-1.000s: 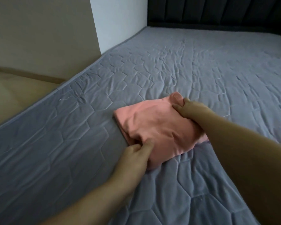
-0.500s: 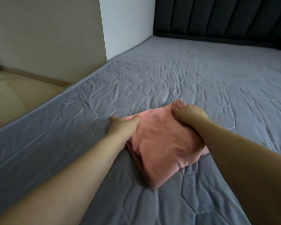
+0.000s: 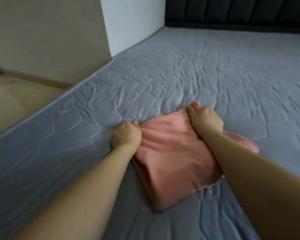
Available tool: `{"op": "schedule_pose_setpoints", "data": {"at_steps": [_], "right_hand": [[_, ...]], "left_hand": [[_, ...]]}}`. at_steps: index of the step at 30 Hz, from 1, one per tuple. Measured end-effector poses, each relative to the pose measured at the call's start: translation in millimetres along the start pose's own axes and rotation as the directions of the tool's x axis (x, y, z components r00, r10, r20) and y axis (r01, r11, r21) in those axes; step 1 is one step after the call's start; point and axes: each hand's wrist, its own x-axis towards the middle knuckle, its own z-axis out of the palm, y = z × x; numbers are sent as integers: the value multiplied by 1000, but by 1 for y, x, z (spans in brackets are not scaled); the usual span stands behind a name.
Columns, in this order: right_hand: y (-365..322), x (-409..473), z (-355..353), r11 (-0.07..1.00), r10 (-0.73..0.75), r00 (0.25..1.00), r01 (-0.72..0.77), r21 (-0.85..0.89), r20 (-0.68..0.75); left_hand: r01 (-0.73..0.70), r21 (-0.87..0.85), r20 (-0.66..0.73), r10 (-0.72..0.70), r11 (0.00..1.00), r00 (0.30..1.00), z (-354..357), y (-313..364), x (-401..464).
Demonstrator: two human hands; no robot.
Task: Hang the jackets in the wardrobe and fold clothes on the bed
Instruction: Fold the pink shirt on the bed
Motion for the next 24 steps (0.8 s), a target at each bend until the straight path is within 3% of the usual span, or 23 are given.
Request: {"op": "schedule_pose_setpoints", "data": {"at_steps": [2,7,11,14,16,18,21,24], "right_hand": [[3,-6,-3,995,-21,1000,23,99,-18],[-19,-26,-55,895,26,994,-69,440,103],[-97,-24,-146,874,-114,979,17,485,170],[-180,-20,-234,839,-130,971,-1,543,202],[-247,-18,-299,801,-142,966,-17,598,217],[-327,-18,-369,745,-145,968,-30,667,206],[-459,-22,-472,657,-176,971,-4,754,159],[-591,-36,-554,588,-282,954,88,804,101]], "left_hand": [[-28,-28,76,30,999,997,-2,-5,3],[95,-376,393,66,922,917,-67,-18,-11],[60,-337,515,131,940,847,-189,7,-18],[-112,-174,551,191,978,812,-317,38,-13],[-199,-80,507,211,977,836,-420,60,-6],[-245,14,380,221,969,898,-534,80,-1],[-230,90,173,213,969,962,-703,101,3],[-185,271,-29,200,945,979,-854,99,5]]}}
